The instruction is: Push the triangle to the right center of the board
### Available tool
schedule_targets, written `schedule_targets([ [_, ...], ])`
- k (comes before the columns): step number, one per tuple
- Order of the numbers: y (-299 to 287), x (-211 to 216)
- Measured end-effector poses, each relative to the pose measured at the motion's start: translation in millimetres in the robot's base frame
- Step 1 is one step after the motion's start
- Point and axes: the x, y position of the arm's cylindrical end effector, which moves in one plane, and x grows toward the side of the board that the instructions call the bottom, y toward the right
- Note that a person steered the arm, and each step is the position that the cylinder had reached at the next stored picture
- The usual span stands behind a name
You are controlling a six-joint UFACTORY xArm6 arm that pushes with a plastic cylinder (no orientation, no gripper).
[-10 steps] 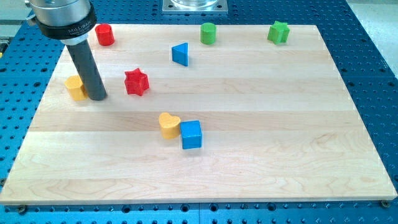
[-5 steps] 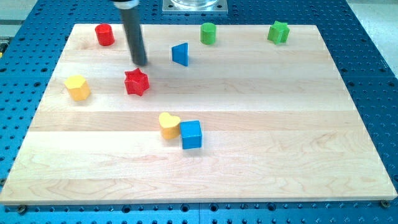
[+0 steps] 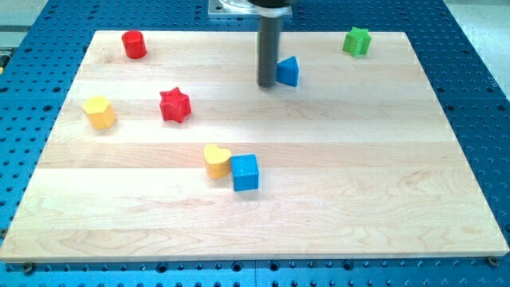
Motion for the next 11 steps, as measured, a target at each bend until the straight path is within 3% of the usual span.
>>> schedule_targets([
  [1,10,-23],
  [2,61,-34],
  [3,115,16],
  [4,121,71],
  [6,132,18],
  [10,35,5],
  [11,42,64],
])
